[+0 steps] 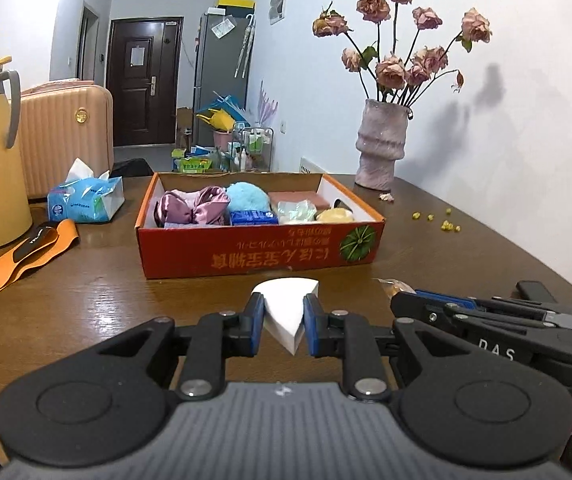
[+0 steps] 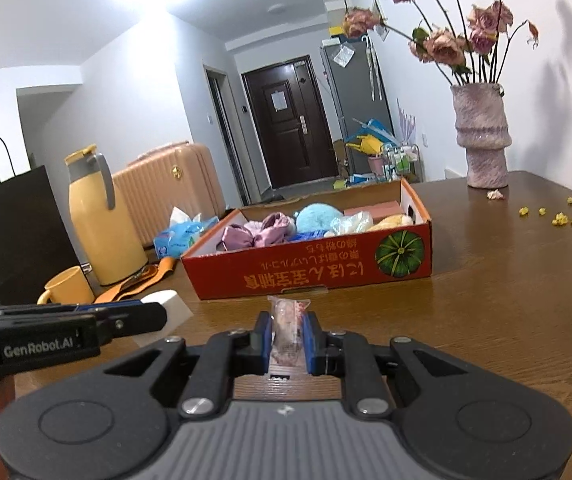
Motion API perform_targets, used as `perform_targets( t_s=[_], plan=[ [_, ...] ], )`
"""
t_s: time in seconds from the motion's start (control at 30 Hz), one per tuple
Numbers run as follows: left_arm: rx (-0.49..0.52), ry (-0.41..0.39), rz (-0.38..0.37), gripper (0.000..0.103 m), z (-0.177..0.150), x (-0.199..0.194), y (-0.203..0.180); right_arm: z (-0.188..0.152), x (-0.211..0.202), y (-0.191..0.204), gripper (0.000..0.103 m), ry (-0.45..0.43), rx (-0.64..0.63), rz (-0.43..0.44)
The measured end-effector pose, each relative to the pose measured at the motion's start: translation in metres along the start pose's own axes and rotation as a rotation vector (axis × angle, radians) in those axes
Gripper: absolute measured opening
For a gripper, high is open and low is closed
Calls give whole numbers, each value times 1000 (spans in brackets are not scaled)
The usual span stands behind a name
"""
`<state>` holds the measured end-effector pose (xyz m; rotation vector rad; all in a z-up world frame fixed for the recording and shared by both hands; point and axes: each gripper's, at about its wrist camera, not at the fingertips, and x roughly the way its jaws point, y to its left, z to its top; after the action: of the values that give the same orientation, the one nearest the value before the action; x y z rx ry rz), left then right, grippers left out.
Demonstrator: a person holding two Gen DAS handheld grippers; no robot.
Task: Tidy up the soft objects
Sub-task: 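Grasp the white wedge sponge with the left gripper while the right gripper holds the candy, then carry the candy in the right gripper while the left gripper carries the wedge sponge into the box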
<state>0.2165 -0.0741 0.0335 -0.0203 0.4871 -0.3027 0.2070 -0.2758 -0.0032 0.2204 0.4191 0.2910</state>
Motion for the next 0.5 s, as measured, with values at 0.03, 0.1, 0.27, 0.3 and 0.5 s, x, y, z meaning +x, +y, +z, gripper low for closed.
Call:
perform_targets(
  t_s=[0.03, 0.1, 0.27, 0.3, 0.5],
  plan=[
    [-4, -3, -4, 21, 3, 1, 0, 2, -2, 0, 16, -5, -5, 0],
    [-11, -16, -6, 21, 16, 10, 1, 8, -1, -3, 16, -10, -16, 0],
    [-67, -50, -11, 22, 69, 55, 8, 61, 16, -27, 16, -36, 3, 65],
    [-87, -40, -21, 22, 81, 71, 11, 75, 25, -33, 16, -40, 2, 62],
    [-177, 128, 1, 22, 113, 188, 30, 156, 132, -83, 16, 89, -1, 31]
  ],
)
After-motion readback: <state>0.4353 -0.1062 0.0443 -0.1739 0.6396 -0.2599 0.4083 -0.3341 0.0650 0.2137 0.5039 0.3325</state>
